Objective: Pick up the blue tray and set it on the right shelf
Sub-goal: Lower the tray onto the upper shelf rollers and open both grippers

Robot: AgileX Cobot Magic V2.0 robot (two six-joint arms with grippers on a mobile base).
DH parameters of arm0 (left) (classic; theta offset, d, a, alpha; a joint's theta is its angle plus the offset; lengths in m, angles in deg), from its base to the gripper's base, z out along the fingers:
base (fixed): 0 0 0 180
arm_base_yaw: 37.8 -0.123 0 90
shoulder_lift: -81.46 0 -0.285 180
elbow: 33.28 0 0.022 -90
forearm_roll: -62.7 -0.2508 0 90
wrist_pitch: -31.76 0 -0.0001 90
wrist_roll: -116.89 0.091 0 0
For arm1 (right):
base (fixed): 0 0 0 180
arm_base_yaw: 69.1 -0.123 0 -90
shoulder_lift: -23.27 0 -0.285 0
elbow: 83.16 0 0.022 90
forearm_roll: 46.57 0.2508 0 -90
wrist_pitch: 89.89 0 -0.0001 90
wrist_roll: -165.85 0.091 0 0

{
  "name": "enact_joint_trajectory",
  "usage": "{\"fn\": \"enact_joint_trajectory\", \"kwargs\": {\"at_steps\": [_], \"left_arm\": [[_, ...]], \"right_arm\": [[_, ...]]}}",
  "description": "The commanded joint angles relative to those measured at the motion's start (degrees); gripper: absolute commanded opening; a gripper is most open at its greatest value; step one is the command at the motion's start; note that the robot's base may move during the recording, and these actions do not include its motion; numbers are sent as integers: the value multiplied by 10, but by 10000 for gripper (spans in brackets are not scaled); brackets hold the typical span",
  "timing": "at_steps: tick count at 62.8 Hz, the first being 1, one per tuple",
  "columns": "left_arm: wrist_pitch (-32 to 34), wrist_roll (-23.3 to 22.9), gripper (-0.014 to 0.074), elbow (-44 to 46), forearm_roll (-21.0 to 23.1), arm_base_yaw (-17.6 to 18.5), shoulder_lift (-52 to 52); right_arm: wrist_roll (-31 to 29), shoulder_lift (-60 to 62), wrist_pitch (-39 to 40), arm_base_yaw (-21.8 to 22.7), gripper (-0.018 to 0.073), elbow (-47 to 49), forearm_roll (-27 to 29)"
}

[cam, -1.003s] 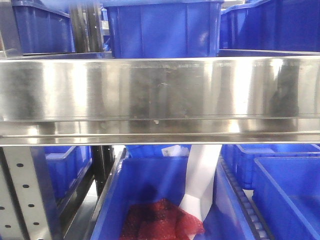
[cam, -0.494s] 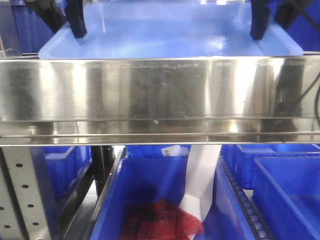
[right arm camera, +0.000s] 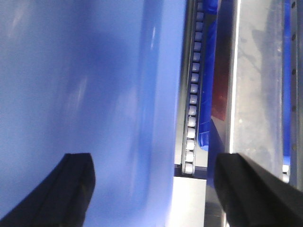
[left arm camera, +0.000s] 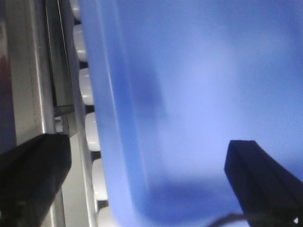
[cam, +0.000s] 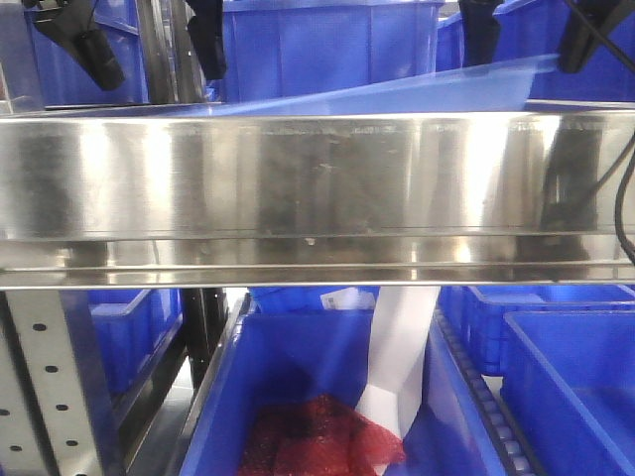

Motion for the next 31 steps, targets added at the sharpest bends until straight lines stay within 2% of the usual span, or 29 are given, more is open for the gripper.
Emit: {"fn": "enact_joint_trajectory", "kwargs": {"at_steps": [1, 8, 11, 15, 17, 20, 24, 31], "left_arm": [[11, 1, 578, 22, 6, 4, -48], [10, 1, 576, 22, -6, 13, -78], [12, 1, 569, 22, -14, 19, -96], [16, 1, 533, 14, -38, 31, -123], [19, 1, 501, 8, -49, 40, -135], [26, 1, 444, -8, -69, 52, -162], [37, 1, 356, -35, -77, 67, -194], [63, 1, 162, -106, -77, 96, -261]], "right_arm": [[-7, 48, 15, 0, 618, 20, -12], [-7, 86, 15, -1, 526, 14, -12], [-7, 109, 15, -3, 457, 5, -12], [-10, 144, 26, -5, 316, -19, -15], [-10, 162, 32, -5, 273, -33, -15], [-10, 194, 49, -6, 162, -63, -15], [-10, 244, 73, -6, 56, -113, -14], [-10, 334, 126, -6, 55, -209, -14]]}}
